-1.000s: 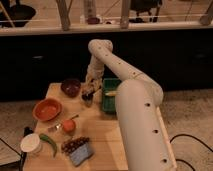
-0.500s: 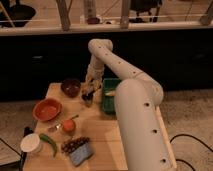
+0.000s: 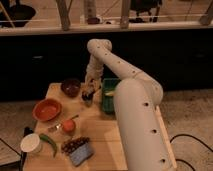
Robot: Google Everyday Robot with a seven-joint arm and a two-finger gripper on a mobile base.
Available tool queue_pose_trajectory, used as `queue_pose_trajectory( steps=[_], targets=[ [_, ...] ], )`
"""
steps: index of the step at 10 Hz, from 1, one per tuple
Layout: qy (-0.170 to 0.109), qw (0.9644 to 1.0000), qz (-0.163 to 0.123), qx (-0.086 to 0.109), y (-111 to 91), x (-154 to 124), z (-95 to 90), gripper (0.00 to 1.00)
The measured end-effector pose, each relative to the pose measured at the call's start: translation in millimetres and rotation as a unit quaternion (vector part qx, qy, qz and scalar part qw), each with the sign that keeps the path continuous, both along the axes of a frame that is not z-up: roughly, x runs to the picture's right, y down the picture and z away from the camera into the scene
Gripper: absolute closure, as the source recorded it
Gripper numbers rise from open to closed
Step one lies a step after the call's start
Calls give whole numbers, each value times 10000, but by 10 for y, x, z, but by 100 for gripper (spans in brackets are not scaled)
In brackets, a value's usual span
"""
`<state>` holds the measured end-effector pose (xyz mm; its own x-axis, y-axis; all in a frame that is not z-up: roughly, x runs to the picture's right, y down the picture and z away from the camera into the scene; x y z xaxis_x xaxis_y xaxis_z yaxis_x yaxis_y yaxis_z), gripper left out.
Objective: Place eraser in metal cup
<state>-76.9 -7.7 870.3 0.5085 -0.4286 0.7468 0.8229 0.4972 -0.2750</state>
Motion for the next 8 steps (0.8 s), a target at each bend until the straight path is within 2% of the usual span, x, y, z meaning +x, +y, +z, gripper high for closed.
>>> queue_pose_trajectory(
  steps=[4,7,8],
  targets=[
    [-55,9999,-115,20,91,-97,6,99],
    [-84,9999,-119,84,122,-140,-5,74],
    [-104,9998,-129,122,124,-160,-10,61]
  ],
)
